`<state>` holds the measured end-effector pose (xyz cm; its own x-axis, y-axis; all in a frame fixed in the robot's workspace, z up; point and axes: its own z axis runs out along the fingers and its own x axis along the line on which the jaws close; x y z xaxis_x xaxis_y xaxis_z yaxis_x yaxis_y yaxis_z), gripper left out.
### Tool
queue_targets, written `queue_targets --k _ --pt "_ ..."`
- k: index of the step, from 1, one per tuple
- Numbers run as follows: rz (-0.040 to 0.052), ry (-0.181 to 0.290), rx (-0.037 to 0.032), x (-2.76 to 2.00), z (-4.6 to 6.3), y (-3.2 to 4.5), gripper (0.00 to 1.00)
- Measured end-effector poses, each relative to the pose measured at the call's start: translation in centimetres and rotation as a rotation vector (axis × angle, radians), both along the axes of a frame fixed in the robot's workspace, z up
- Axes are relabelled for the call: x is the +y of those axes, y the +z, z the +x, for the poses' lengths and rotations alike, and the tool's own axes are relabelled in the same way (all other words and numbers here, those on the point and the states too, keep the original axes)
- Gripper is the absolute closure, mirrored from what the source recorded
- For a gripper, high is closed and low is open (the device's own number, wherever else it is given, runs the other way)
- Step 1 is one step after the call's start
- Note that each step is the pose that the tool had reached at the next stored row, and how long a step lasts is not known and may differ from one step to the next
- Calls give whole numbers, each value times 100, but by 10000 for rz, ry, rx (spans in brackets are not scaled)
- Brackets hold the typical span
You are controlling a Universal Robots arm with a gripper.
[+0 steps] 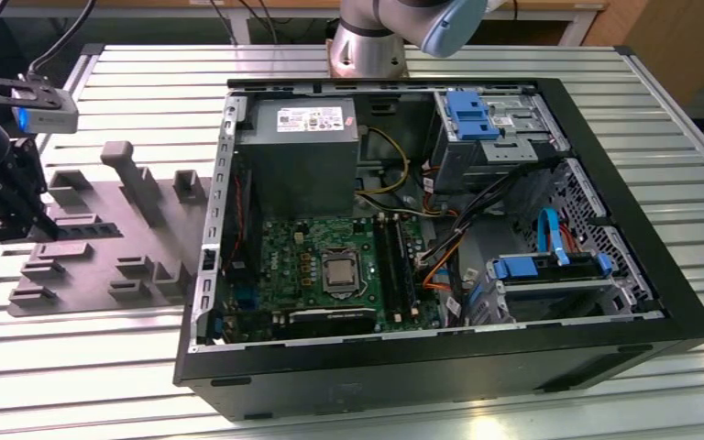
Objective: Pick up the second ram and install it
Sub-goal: 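Pick up the second ram and move it above second insertion slot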
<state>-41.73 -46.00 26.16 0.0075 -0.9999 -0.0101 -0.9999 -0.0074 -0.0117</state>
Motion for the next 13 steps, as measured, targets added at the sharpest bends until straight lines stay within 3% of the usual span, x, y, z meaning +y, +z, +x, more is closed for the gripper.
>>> queue_targets --k 13 --pt "1 0 -1 0 0 62 86"
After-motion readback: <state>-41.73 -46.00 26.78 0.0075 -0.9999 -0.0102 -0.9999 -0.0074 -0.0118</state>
